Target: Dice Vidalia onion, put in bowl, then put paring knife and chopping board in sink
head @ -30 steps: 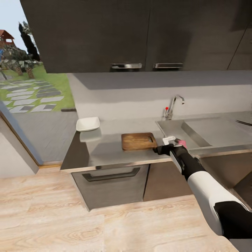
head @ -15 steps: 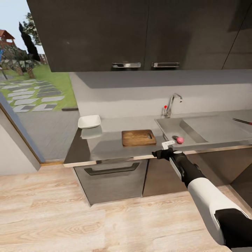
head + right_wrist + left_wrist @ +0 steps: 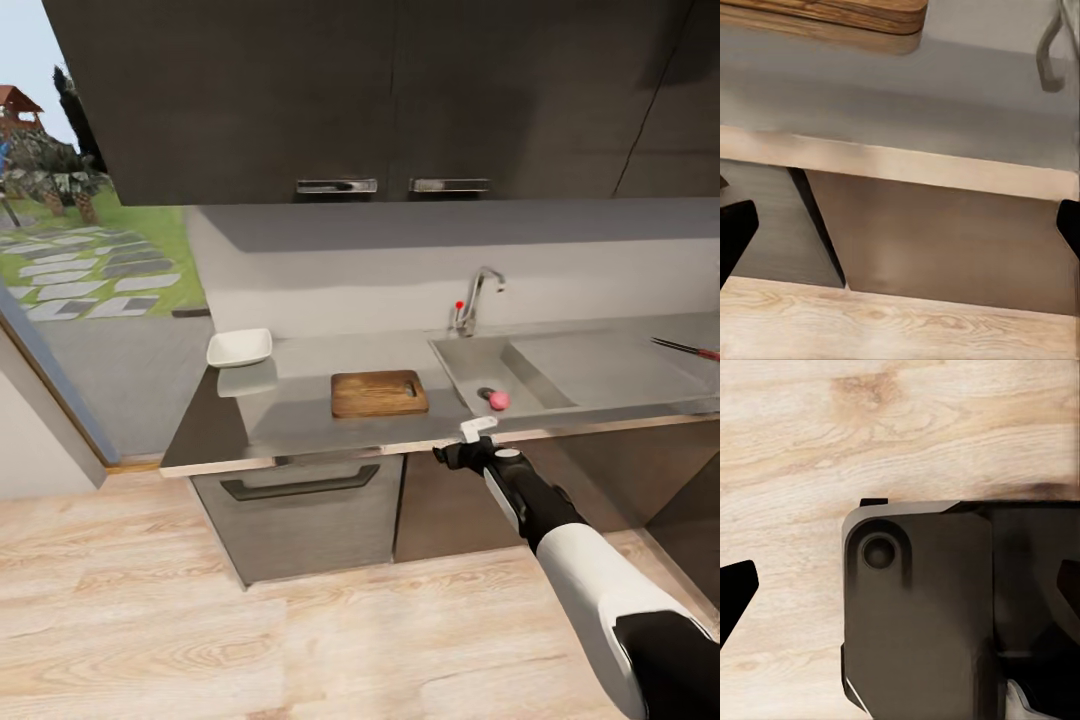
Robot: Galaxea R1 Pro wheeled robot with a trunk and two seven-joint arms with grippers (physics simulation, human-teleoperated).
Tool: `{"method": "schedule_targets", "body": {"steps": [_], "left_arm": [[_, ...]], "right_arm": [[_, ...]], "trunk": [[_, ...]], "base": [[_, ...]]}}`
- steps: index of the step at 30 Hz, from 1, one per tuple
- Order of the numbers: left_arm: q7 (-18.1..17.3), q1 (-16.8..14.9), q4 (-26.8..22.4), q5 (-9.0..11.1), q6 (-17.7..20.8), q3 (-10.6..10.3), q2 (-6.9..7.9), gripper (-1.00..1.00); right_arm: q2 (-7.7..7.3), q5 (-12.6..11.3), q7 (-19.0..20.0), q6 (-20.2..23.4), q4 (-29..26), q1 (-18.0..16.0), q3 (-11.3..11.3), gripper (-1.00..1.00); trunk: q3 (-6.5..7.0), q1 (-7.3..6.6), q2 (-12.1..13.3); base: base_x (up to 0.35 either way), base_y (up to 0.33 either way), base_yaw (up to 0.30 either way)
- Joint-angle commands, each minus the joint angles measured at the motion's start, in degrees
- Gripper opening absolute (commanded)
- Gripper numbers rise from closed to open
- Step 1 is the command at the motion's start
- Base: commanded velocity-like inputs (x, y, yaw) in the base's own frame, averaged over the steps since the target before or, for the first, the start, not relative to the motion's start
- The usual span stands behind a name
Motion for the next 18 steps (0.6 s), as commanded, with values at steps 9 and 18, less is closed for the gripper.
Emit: {"method": "schedule_targets", "body": {"steps": [9, 18], "left_arm": [[-0.07, -0.01, -0.01, -0.04, -0.16, 0.0, 0.0, 1.0], [-0.07, -0.02, -0.01, -0.09, -0.16, 0.0, 0.0, 1.0]], "right_arm": [[0.02, 0.41, 0.25, -6.81, 5.93, 1.1, 0.17, 1.0], [0.21, 0.34, 0.38, -14.58, 15.31, 1.17, 0.17, 1.0]], "trunk": [[-0.11, 0.03, -0.11], [-0.11, 0.03, -0.11]], "base": [[0.0, -0.278, 0.0], [0.0, -0.302, 0.0]]}}
